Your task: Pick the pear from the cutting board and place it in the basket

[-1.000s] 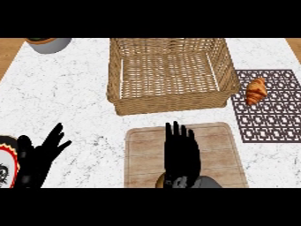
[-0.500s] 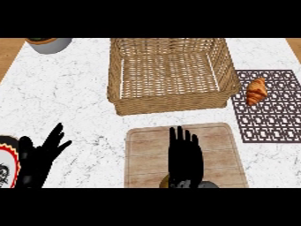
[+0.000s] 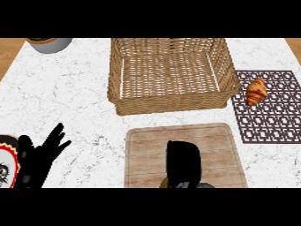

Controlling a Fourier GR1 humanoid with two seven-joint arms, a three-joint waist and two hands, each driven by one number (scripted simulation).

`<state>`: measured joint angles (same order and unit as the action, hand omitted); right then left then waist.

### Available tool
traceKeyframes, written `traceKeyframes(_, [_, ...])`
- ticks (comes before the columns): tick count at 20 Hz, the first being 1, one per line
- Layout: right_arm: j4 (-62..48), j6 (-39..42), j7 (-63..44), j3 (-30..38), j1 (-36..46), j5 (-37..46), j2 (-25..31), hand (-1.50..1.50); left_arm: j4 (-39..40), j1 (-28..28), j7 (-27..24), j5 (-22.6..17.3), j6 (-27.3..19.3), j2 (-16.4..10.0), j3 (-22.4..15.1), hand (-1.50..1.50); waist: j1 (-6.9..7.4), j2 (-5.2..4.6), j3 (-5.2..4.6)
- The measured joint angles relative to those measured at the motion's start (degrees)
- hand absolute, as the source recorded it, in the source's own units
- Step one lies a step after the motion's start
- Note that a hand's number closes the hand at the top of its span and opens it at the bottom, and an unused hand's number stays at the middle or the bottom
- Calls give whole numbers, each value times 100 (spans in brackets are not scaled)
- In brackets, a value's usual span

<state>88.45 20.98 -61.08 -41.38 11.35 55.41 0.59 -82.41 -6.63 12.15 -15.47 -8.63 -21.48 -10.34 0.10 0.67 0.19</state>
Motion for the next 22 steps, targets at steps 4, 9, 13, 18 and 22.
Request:
traceKeyframes(4, [-65, 94, 177, -58, -8, 284, 30, 150, 122, 33, -52, 85, 15, 46, 35, 0, -6, 9, 9])
traceKeyframes(9, [-106, 191, 347, -44, -58, 537, 21, 150, 279, 67, -193, 152, 68, 97, 141, 0, -9, 18, 21])
traceKeyframes(13, [-256, 6, 155, -516, 408, 320, 51, 150, 196, 141, -17, 182, 105, 120, 129, 0, 71, -1, 6])
traceKeyframes(18, [-509, -494, 141, -1197, 1269, -163, 10, 150, 227, 371, -61, 231, 219, 218, -9, 0, 382, -80, 0])
traceKeyframes(22, [-461, -1390, 112, -1262, 1772, -391, -12, 150, 233, 456, 20, 259, 230, 255, -67, 0, 472, -100, 12])
